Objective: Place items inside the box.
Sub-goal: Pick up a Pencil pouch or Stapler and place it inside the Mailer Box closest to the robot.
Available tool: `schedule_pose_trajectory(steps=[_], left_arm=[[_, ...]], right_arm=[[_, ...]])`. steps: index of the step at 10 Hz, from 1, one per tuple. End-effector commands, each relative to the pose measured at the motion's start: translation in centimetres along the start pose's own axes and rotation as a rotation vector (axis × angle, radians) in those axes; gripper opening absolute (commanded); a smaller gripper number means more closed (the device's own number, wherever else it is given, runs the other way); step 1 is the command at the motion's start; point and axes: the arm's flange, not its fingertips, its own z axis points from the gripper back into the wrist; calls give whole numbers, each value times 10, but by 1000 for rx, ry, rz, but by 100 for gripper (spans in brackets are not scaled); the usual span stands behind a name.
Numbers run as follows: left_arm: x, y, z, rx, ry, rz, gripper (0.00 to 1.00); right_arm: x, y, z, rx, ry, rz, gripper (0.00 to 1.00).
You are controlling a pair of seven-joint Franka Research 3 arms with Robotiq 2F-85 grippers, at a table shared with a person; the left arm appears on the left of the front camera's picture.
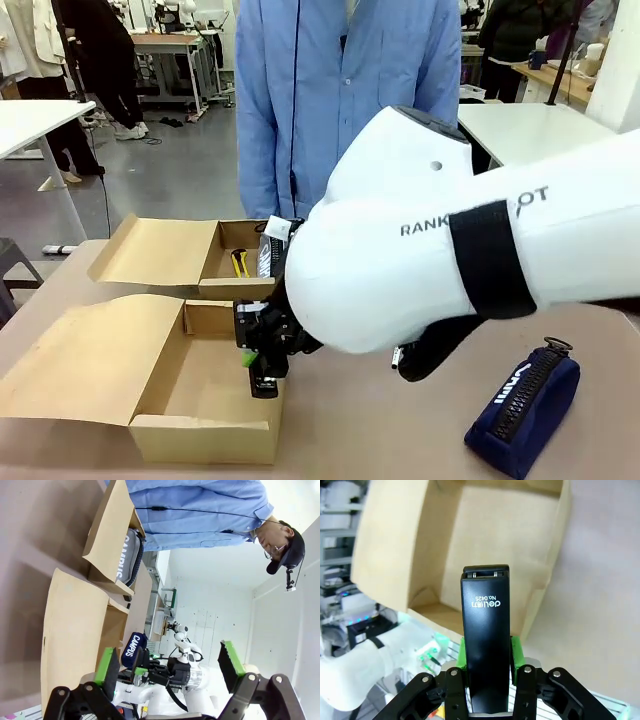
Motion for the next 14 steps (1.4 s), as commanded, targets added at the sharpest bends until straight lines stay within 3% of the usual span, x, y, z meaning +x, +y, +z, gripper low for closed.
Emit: schedule_pose_trajectory(steps=[1,5,8,12,13,14], left_arm=[[-2,0,2,-6,7,-20,100],[-2,0,2,-6,7,-20,100],[-2,0,2,-6,7,-20,100],[-2,0,2,-6,7,-20,100],[-2,0,2,-6,7,-20,100],[-2,0,2,-6,7,-20,100]], right_arm=[[3,29,-18,-111,19,-28,37],[21,60,-51,-193,11,-104,37],[33,65,-82,-281,15,-80,37],[40,55,-95,-303,40,-95,37],[41,54,-94,-305,43,-89,89],[40,54,-95,-285,44,-89,96]])
